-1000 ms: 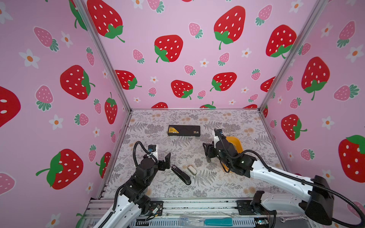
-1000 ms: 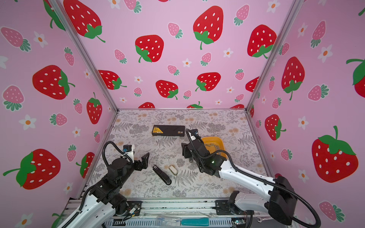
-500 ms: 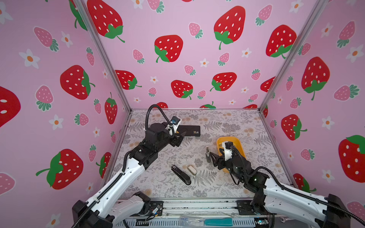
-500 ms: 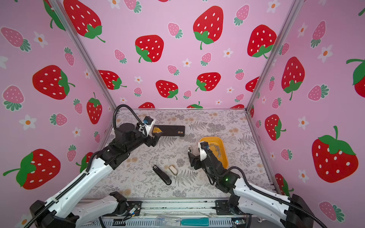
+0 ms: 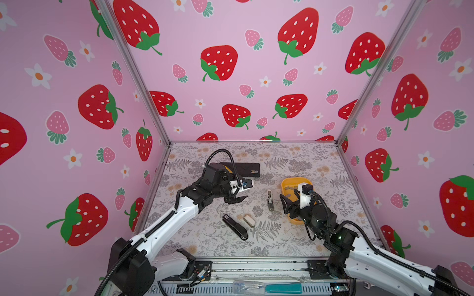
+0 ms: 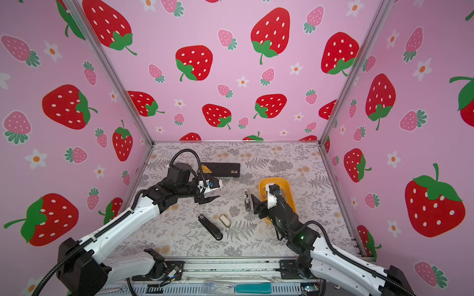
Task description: Load the staples into the stapler
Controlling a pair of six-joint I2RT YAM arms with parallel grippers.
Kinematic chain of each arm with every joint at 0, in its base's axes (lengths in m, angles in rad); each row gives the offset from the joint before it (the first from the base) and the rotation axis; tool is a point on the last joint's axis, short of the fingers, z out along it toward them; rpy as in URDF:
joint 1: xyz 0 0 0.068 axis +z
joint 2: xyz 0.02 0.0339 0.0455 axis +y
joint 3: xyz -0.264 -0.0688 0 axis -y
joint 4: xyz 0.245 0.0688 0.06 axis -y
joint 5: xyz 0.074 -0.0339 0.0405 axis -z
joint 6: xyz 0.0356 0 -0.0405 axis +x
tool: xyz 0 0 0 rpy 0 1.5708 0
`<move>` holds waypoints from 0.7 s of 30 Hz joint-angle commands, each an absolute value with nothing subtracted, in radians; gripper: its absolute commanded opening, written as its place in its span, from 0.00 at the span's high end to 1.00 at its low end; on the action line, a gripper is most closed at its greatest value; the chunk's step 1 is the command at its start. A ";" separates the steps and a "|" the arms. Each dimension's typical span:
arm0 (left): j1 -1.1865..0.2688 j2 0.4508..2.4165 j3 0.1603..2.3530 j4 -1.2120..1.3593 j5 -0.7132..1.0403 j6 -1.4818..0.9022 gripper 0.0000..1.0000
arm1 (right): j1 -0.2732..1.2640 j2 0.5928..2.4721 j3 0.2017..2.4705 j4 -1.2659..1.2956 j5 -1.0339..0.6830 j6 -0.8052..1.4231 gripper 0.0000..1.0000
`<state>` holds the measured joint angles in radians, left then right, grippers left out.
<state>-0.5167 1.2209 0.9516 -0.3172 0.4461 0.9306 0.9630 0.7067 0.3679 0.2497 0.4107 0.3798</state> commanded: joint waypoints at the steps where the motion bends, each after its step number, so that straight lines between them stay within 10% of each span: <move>1: -0.547 1.259 0.933 -0.391 0.504 1.119 0.28 | 0.934 0.707 0.348 0.264 0.444 0.373 0.23; 21: -0.877 1.539 1.056 -0.669 0.190 1.280 0.43 | 0.698 0.644 0.281 0.233 0.359 0.405 0.21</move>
<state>-0.8417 1.5280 1.0756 -0.6334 0.2550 1.2453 0.7101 0.6548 0.2955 0.2394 0.3794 0.3962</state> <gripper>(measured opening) 0.572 0.790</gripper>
